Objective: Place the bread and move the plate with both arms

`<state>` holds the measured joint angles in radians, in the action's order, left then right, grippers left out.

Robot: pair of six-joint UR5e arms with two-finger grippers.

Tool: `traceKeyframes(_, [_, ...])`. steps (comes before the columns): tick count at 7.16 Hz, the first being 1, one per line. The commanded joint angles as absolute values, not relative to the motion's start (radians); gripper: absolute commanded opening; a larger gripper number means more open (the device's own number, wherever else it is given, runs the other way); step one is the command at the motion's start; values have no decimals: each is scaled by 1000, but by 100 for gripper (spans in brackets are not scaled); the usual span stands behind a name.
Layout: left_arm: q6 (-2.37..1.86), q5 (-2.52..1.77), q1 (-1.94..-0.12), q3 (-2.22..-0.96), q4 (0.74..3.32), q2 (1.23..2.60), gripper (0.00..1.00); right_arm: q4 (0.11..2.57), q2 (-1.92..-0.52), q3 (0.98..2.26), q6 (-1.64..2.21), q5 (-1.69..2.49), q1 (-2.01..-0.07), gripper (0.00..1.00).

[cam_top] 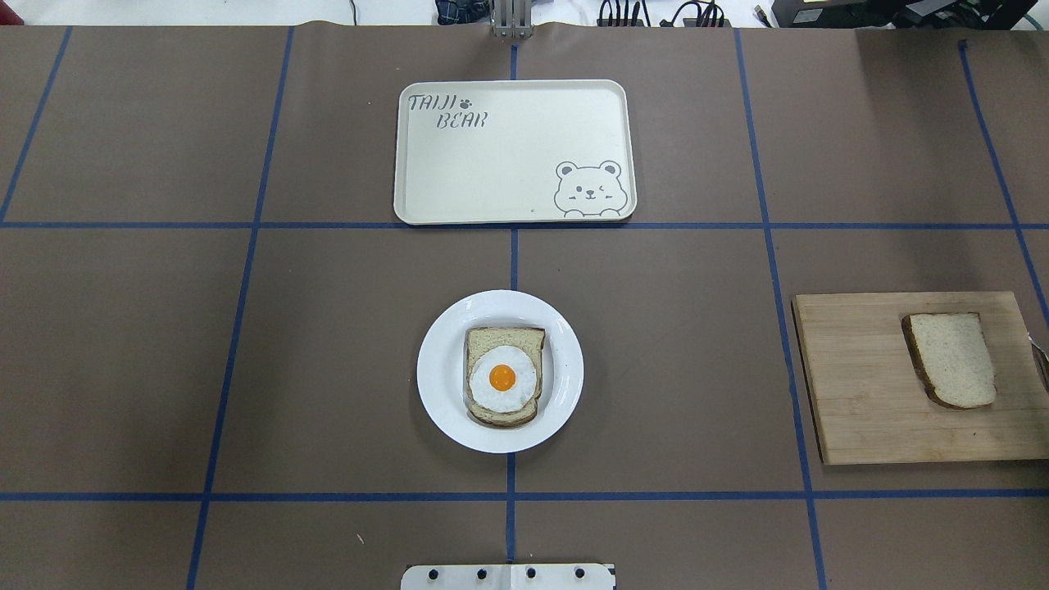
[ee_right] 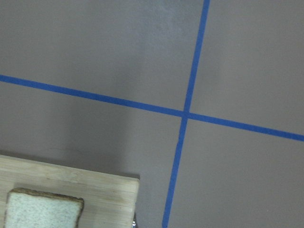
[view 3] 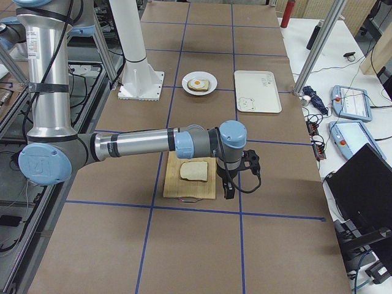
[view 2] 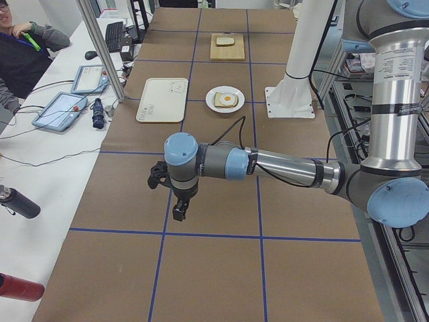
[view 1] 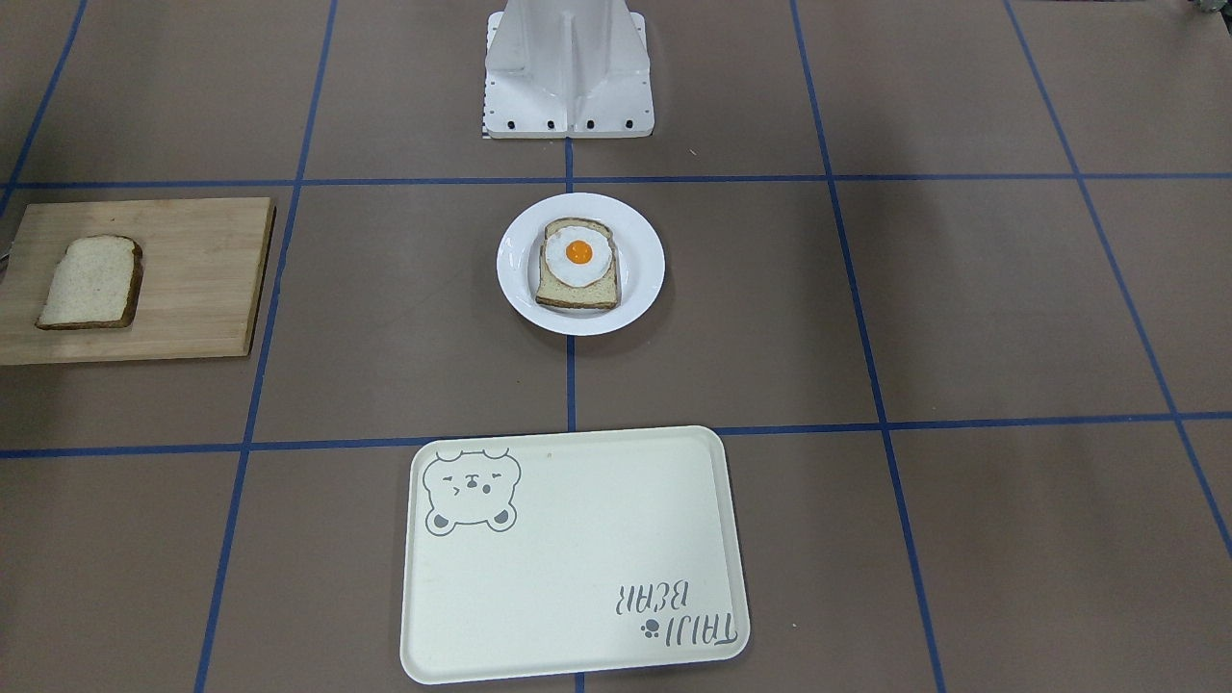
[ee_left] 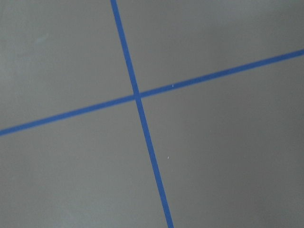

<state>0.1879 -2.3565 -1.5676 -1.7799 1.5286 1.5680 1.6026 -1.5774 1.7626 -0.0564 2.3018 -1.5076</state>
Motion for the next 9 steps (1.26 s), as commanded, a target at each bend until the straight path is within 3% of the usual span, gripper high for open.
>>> traceKeyframes(1, [154, -2353, -1575, -1763, 1646, 1635, 99, 1601, -1574, 1842, -52, 2353, -1505, 100])
traceKeyframes(4, [156, -2355, -1575, -1779, 1647, 1629, 99, 1573, -1594, 1827, 68, 2445, -1485, 100])
traceKeyframes(7, [153, -2355, -1575, -1779, 1676, 1629, 99, 1140, -1704, 1761, 428, 2396, -1341, 98])
traceKeyframes(9, [150, -2355, -1575, -1773, 1700, 1629, 99, 789, -1736, 1616, 666, 2356, -1241, 94])
